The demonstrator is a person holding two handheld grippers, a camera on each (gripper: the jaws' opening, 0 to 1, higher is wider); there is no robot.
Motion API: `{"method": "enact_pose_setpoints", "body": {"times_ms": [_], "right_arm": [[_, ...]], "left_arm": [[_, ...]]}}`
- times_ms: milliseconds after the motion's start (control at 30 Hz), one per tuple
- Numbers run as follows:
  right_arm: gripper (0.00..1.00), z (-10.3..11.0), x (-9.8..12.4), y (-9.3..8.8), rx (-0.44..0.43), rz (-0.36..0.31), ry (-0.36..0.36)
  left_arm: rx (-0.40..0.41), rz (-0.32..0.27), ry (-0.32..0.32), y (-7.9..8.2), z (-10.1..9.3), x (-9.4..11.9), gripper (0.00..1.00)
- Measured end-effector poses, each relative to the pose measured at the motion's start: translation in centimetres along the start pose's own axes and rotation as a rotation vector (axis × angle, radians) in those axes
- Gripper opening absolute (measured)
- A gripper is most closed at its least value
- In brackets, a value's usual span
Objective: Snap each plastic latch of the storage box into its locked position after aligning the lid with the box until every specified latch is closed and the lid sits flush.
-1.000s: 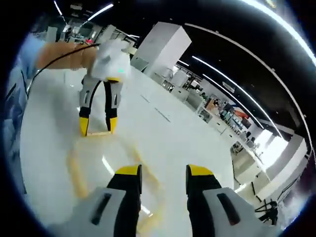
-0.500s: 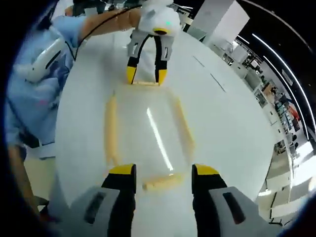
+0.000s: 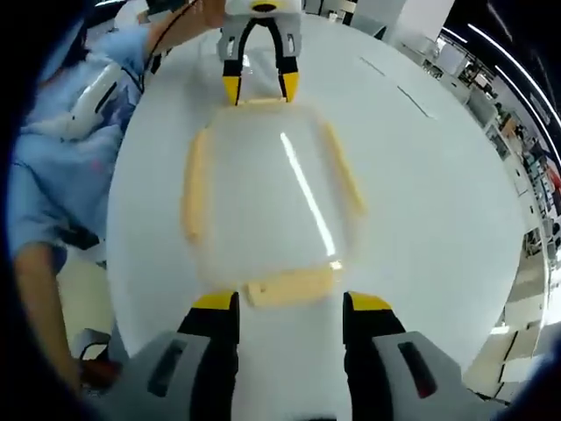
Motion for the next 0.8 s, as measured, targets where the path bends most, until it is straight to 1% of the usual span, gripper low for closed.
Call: {"method": "enact_pose_setpoints", "body": {"times_ms": [167,300,400,600,700,800], "right_arm": [[0.47,-0.4,-0.6,0.2,0.035,-0.001,0.051],[0.45,-0.4,-1.2,0.4,0.061,-0.008,0.113],[0.44,-0.6,-1.3,0.5,0.084,-0.019,0.143],[0.41,-0.8,-1.4,0.7,0.122,-0.033,0.162],[0.41,-0.8,-1.4,0.8,0.123,-0.045,0.164],[0.41,-0.7,-1.4,1.0,0.122,-0.041,0.162]], "left_arm": [[-0.001,0.002,0.001,0.0,0.0,0.0,0.39],[-0.005,0.009,0.002,0.1,0.0,-0.1,0.39],[-0.016,0.008,-0.004,0.1,0.0,-0.1,0.39],[-0.033,-0.007,-0.016,0.0,0.1,-0.1,0.40],[-0.027,-0.002,-0.009,0.0,0.1,-0.1,0.40],[-0.013,-0.001,0.001,0.1,0.1,-0.2,0.40]]}}
Point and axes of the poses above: the point that each gripper's makers call its tool centre point, and the gripper's own axes: x roughly backward along the fingers, z roughly to its left, y roughly out of its top, the point moved 6 cm from there along x, roughly backward along the fingers, and after that the axes turned 12 degrees about x, right-handed, at the moved point
